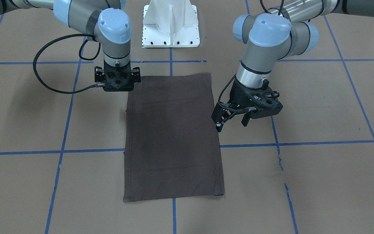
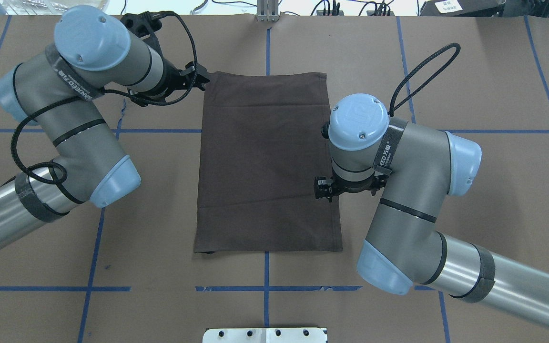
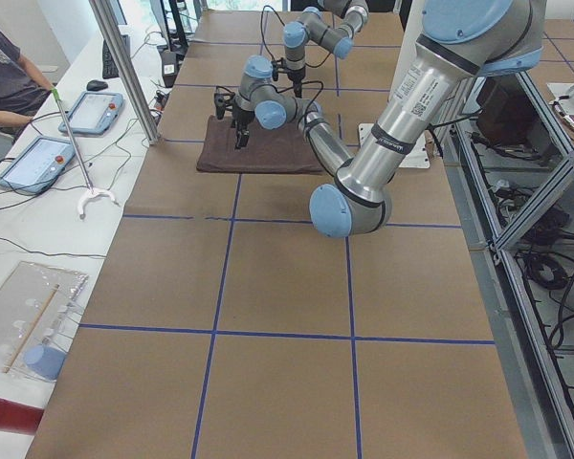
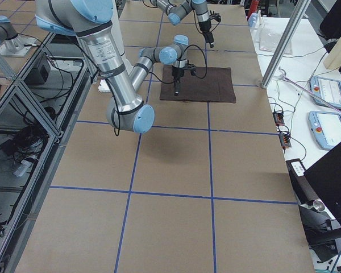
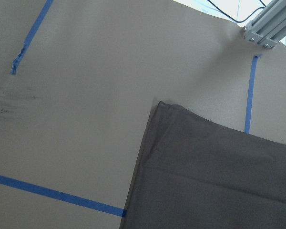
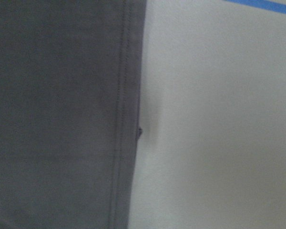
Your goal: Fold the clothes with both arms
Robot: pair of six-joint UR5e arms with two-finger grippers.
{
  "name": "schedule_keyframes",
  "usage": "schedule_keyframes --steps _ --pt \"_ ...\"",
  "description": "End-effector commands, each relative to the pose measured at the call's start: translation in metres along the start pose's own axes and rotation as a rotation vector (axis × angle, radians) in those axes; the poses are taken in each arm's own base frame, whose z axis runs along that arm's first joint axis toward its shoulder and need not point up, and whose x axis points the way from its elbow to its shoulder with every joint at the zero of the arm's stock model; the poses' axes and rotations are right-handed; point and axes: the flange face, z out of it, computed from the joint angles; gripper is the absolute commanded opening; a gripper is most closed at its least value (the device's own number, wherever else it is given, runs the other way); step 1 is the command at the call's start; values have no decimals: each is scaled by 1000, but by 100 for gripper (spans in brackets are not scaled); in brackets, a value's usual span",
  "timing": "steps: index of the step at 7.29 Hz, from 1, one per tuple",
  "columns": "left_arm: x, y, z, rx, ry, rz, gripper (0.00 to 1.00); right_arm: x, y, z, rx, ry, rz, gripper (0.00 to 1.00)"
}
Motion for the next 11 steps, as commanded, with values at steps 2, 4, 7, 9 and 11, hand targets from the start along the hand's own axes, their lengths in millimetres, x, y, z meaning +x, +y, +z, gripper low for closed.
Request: schedule_keyframes --steps 2,4,7,9,11 --pt "-59 114 4 -158 94 -154 100 -11 6 -54 88 -196 39 100" --pt "-51 215 35 -161 50 -239 100 -8 9 -69 87 -230 82 100" --pt "-51 260 44 -181 6 -297 100 -4 5 -71 93 -229 89 100" --pt "-55 269 50 -185 -12 -290 100 -4 5 -71 92 -229 91 100" --pt "-58 273 54 -184 -25 -288 100 -2 4 -71 94 -228 93 100"
